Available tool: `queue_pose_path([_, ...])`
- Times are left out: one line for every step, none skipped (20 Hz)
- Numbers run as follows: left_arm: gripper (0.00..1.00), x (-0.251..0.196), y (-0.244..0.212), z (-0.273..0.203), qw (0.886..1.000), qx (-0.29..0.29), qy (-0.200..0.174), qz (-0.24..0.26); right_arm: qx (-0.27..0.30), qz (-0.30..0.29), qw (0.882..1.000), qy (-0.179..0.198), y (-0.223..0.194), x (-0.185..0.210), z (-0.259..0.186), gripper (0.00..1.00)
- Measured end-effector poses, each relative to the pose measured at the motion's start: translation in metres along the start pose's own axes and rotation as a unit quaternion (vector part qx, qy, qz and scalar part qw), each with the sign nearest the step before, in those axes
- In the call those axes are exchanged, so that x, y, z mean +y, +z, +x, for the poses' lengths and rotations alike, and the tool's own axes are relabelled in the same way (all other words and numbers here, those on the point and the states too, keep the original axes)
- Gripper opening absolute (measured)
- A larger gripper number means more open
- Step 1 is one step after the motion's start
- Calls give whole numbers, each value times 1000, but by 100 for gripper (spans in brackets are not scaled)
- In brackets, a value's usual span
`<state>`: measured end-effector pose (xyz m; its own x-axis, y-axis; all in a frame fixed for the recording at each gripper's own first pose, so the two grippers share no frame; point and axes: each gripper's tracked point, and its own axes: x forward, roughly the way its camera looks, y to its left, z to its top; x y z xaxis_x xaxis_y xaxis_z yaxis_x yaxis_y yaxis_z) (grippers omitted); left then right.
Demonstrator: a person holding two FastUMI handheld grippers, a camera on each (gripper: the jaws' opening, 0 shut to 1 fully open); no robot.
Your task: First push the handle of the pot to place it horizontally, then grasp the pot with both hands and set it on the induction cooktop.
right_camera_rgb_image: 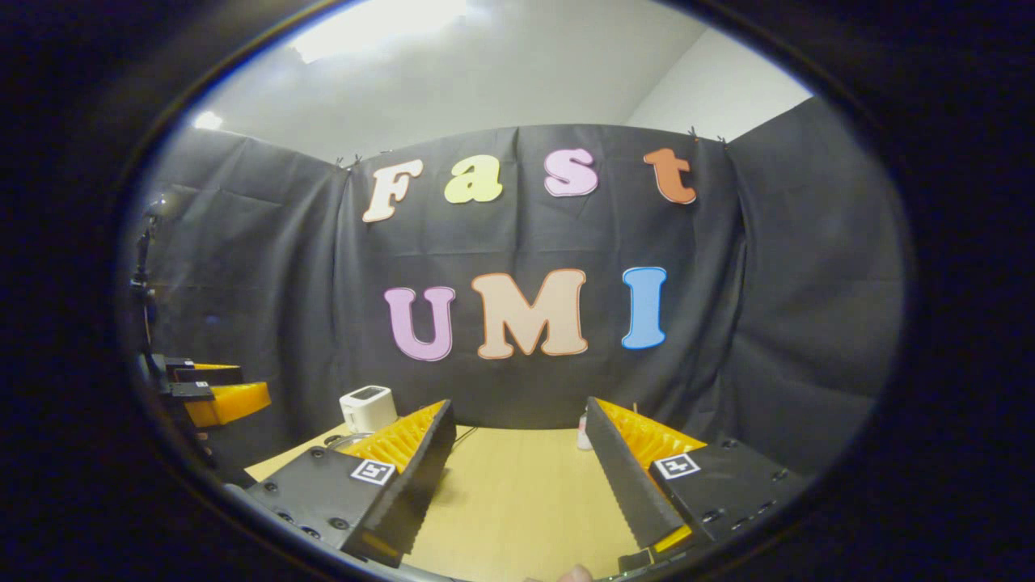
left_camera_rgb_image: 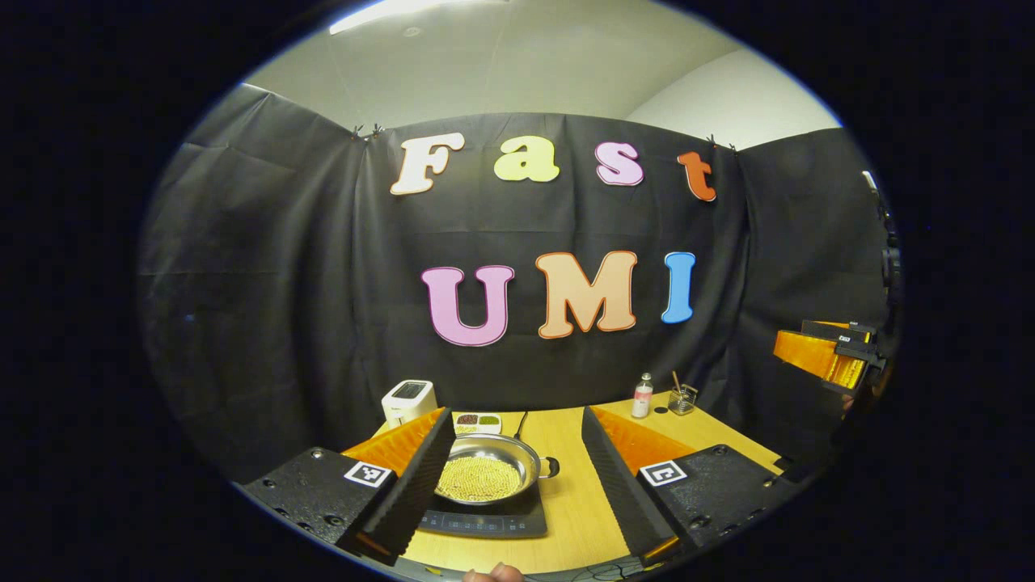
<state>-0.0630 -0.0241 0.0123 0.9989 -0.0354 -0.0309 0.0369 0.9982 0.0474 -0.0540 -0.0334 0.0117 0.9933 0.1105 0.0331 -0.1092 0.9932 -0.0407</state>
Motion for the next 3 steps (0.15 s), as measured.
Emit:
queue_pose_path([94,-4,3,1,1000,-3,-2,3,-3,3,1000,-3,1,-3,-1,93])
queue_pose_path([93,-6,-1,1,1000,0,-2,5,3,9,1000,-3,-4,-5,-2,93])
queue_pose_path([94,-9,-2,1,1000,4,-2,5,13,14,1000,1,-9,-5,-4,93])
